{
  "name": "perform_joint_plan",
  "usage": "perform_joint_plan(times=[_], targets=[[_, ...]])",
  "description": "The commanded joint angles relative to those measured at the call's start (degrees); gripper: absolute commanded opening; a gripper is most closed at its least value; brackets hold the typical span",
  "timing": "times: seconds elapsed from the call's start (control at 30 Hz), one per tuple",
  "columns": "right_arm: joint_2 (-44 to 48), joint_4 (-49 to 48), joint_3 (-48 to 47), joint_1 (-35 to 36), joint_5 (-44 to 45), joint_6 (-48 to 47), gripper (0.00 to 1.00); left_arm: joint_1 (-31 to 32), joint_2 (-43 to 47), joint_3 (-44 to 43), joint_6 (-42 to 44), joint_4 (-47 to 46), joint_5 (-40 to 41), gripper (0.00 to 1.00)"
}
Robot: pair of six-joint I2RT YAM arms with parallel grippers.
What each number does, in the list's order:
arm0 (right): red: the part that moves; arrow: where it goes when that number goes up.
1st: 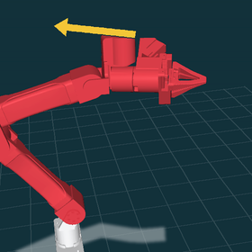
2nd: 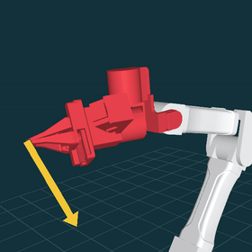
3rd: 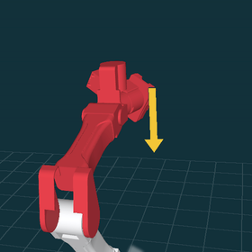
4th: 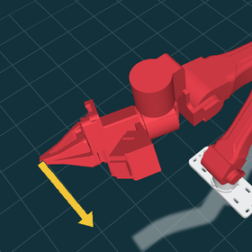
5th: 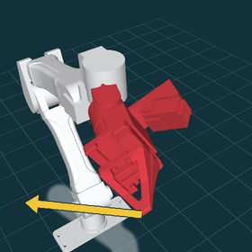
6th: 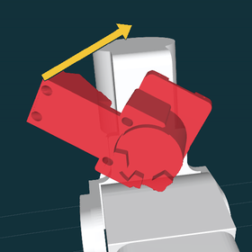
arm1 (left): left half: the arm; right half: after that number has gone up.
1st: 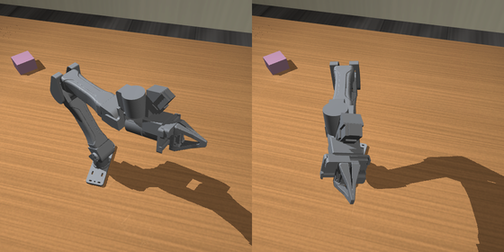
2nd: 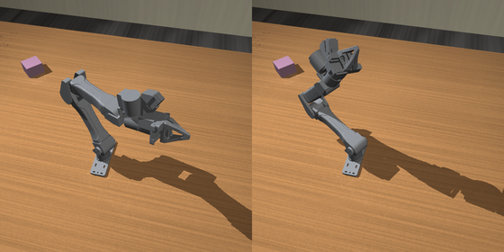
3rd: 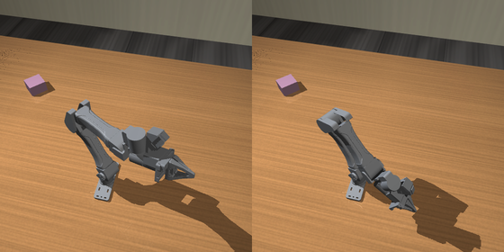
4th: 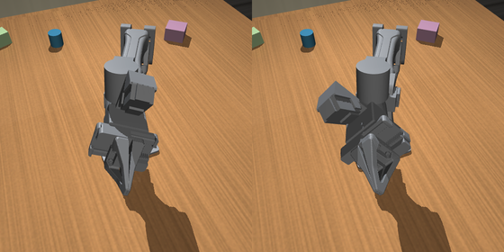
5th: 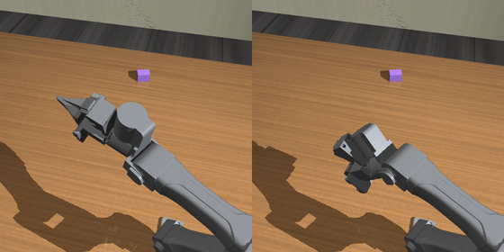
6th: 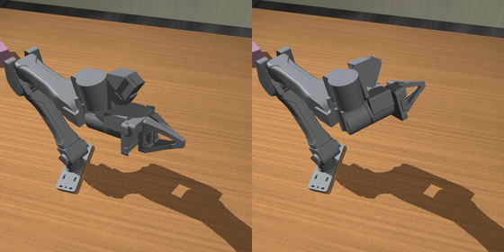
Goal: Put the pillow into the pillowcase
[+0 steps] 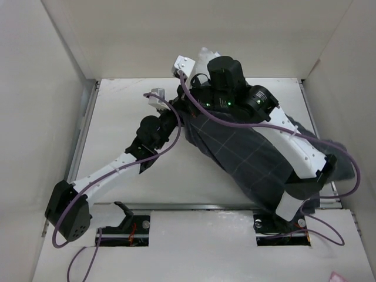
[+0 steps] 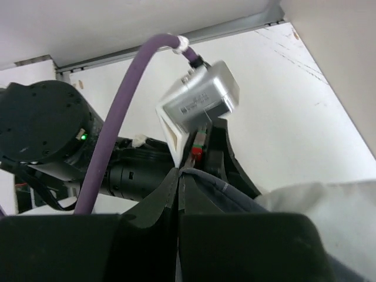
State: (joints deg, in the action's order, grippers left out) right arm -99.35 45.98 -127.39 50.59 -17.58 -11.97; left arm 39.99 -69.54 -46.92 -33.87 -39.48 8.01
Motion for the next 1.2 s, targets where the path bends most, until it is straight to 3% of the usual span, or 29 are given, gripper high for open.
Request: perform_joint_plan(times=[0.0,0.1,0.2,0.23,0.3,0.47,0.7,0.77,0.9,1.0,1.1,1.17], targets=[[2.4,-13.1,-1.4,0.8,-8.3,2.4,0.00,2.0,3.8,-3.6,4.0,2.6,-15.0,0.34],[4.5,-15.0,1.3,0.1,-8.3,3.1,0.00,2.0,8.6,-2.2,6.5,6.9,-16.0,0.70],[8.5,-17.2,6.6,-1.9,-8.3,4.2,0.00,2.0,15.0,0.8,7.5,10.8,-12.5,0.83],[9.5,-19.0,9.5,-3.4,-8.3,5.0,0.00,2.0,20.1,1.5,8.9,13.9,-8.6,1.00],[12.3,-20.7,11.8,-5.1,-9.0,5.9,0.00,2.0,25.2,2.0,8.9,16.9,-3.6,1.00],[15.4,-26.0,14.4,-10.3,-10.1,9.4,0.00,1.5,36.1,-2.1,6.1,32.9,23.3,1.00],[15.9,-29.2,8.5,-15.2,-5.4,12.7,0.00,1.0,40.4,-10.0,3.0,46.2,40.8,1.00],[15.9,-29.8,7.3,-15.7,-4.7,12.7,0.00,1.0,41.8,-9.0,-0.8,49.5,41.6,1.00],[15.9,-31.3,4.1,-16.2,-2.7,14.2,0.00,1.0,43.8,-3.1,-20.9,62.3,45.8,1.00],[14.5,-30.8,-1.2,-16.2,-2.7,14.3,0.00,1.0,41.0,-0.9,-26.4,68.1,43.1,1.00],[13.1,-30.2,-4.0,-16.7,-3.7,14.3,0.00,1.0,38.6,1.9,-28.8,67.9,38.0,1.00],[13.1,-30.2,-4.0,-16.7,-4.3,14.3,0.00,1.0,36.2,6.4,-26.2,59.6,31.0,1.00]])
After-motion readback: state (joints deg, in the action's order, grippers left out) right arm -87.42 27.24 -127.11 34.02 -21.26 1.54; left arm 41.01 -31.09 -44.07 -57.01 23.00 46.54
